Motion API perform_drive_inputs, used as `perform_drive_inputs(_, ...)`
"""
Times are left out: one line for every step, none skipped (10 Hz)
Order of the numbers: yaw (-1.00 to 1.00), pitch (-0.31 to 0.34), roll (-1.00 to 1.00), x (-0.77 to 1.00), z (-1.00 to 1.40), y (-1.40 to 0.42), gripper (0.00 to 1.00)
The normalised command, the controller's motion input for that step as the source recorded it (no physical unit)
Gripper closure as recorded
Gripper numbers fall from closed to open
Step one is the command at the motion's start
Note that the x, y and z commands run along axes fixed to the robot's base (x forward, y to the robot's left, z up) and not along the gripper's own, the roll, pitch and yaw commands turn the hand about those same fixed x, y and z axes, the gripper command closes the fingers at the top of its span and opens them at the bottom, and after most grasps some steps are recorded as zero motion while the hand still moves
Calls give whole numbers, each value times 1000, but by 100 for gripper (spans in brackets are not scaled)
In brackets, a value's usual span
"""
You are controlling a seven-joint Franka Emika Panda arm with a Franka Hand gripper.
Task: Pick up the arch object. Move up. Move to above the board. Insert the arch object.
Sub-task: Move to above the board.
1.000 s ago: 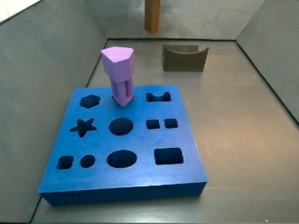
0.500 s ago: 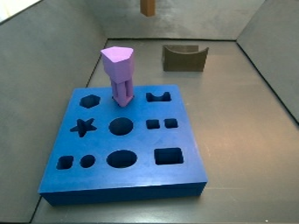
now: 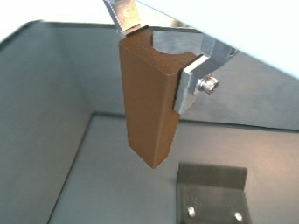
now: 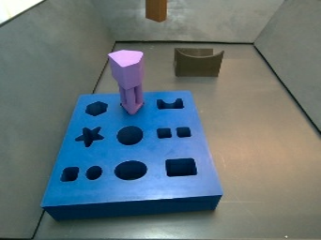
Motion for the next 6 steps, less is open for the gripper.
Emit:
perform_drive_inputs(1000, 92, -74, -8, 242, -1000, 100)
perform_drive_inputs(1000, 92, -71, -7, 244, -1000, 100)
perform_drive_inputs(1000, 92, -68, -6, 248, -1000, 100)
perform_drive_inputs(1000, 88, -61, -4, 252, -1000, 100)
perform_drive_inputs(1000, 87, -50, -3, 254, -1000, 100)
perform_drive_inputs(997, 92, -35, -1, 258, -1000, 100)
